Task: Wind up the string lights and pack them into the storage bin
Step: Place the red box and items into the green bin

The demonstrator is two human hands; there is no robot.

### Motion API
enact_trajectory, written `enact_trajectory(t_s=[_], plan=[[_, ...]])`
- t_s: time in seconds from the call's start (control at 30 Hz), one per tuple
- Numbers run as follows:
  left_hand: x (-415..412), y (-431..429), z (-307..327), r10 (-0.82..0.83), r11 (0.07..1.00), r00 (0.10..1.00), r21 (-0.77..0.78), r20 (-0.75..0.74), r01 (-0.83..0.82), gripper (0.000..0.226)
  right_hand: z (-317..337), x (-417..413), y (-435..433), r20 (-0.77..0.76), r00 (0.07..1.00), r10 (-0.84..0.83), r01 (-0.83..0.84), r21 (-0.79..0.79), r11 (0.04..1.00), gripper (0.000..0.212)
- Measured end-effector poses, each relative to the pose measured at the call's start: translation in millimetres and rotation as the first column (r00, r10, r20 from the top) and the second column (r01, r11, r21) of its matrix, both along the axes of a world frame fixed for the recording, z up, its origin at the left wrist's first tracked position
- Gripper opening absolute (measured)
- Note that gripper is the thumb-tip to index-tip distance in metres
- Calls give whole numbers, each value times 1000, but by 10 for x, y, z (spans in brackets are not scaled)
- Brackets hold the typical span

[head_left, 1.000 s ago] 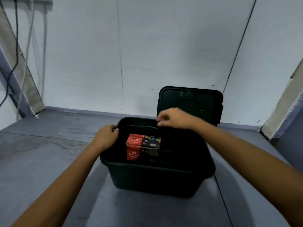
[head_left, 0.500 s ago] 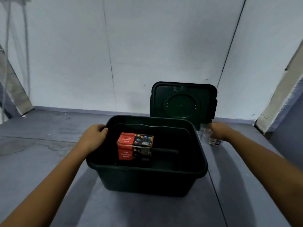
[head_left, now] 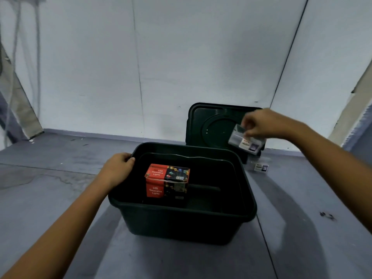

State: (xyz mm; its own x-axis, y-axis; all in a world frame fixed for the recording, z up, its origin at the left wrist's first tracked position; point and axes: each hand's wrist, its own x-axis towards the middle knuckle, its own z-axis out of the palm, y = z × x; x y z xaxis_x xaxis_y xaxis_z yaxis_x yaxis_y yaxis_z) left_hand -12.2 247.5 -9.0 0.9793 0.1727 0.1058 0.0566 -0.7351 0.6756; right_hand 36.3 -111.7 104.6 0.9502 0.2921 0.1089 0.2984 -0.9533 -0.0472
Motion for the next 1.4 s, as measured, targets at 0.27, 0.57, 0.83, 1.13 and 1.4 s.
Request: enact_trajectory(t_s=[0.27, 0.57, 0.83, 1.13, 1.4], plan=[[-14, -4, 11, 5, 1000, 1000, -9, -17, -5, 35, -236, -455, 1497, -117, 899, 422, -420, 45, 906, 24], [-31, 8, 15, 12, 1000, 1000, 1, 3, -12, 33, -1361, -393, 2207, -172, 770, 615, -634, -95, 767, 18], [-11, 27, -9, 15, 1000, 1000, -7, -4, -15, 34, -697, -335, 1714, -86, 866, 493, -466, 218, 857, 21], [-17, -10, 1, 20, 1000, 1000, -7, 15, -20, 33, -815, 652, -313, -104, 980, -172, 172, -2, 985, 27], [0, -6, -6, 18, 1000, 999, -8, 40, -18, 31, -1516, 802, -764, -187, 914, -360, 307, -264, 915, 25]])
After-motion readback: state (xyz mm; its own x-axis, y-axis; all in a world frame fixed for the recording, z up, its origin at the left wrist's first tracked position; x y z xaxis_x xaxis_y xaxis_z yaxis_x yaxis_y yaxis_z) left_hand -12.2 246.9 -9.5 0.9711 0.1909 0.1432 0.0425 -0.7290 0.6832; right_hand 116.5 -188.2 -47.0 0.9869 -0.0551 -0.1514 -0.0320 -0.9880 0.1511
